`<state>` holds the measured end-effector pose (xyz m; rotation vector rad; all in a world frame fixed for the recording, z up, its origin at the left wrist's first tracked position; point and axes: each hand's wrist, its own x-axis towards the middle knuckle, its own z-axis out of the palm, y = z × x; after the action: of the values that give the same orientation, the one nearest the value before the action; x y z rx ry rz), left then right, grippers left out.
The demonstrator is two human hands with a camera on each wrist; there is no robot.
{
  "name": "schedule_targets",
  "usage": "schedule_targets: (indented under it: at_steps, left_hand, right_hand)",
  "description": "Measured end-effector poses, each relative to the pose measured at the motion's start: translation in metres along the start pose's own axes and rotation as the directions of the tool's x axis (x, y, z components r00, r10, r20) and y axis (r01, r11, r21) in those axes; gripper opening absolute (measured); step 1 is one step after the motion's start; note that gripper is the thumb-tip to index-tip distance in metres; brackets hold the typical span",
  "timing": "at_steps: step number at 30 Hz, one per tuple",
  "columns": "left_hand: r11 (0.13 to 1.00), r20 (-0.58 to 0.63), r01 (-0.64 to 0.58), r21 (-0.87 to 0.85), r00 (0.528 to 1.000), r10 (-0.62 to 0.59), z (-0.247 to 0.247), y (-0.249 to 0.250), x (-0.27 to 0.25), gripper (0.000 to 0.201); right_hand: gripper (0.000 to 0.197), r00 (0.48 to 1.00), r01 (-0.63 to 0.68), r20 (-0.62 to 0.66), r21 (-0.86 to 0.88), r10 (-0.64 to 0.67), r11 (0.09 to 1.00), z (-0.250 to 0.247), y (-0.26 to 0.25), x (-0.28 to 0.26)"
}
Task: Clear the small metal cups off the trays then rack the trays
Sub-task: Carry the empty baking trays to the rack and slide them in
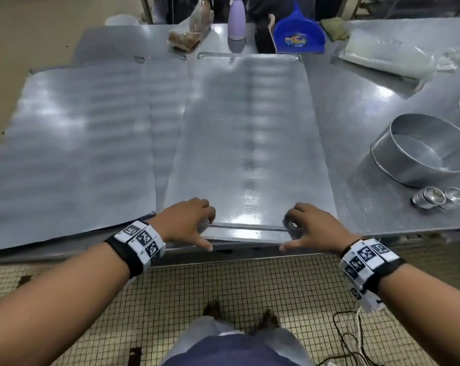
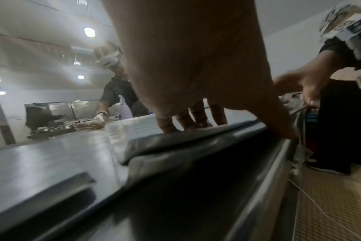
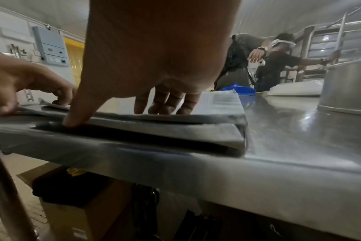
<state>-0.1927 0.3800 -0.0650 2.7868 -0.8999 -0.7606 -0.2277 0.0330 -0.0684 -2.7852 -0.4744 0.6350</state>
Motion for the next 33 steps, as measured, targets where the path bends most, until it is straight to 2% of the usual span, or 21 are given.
schedule_targets:
  at_steps: [4, 10, 14, 17, 21, 24, 28, 33]
  left_hand:
    - [0.996, -0.124, 0.056, -0.066, 0.99, -0.063, 0.012, -0.006, -0.007, 0.05]
    - [0.986, -0.152, 0.104, -0.132, 0.981, -0.124, 0.017, -0.001, -0.009, 0.048]
    - [0.977, -0.165, 0.141, -0.16, 0.972, -0.167, 0.024, 0.002, -0.014, 0.043]
    - [0.972, -0.203, 0.151, -0.18, 0.961, -0.187, 0.03, 0.005, -0.019, 0.039]
    - [0.966, -0.226, 0.156, -0.207, 0.953, -0.203, 0.029, 0.008, -0.022, 0.037]
    - [0.959, -0.208, 0.157, -0.234, 0.956, -0.207, 0.025, 0.006, -0.025, 0.039]
    - [0.968, -0.167, 0.202, -0.146, 0.96, -0.226, 0.017, -0.006, -0.033, 0.041]
    - [0.948, -0.193, 0.261, -0.18, 0.936, -0.295, 0.021, -0.016, -0.042, 0.038]
  right_hand:
    - [0.056, 0.998, 0.051, -0.021, 0.019, -0.051, 0.999, 0.007, 0.003, -0.001]
    - [0.049, 0.996, 0.063, -0.059, 0.052, -0.06, 0.997, 0.016, 0.005, -0.002]
    - [0.033, 0.995, 0.072, -0.068, 0.076, -0.067, 0.994, 0.022, 0.003, -0.004]
    - [0.029, 0.994, 0.068, -0.09, 0.088, -0.06, 0.994, 0.028, 0.002, -0.008]
    - [0.034, 0.992, 0.062, -0.117, 0.136, -0.046, 0.989, 0.028, 0.001, -0.01]
    - [0.046, 0.986, 0.03, -0.165, 0.208, 0.005, 0.978, 0.018, 0.011, -0.012]
    - [0.061, 0.988, 0.06, -0.146, 0.072, -0.049, 0.996, 0.016, 0.028, -0.02]
    - [0.06, 0.983, 0.05, -0.178, 0.05, -0.041, 0.997, 0.024, 0.034, -0.021]
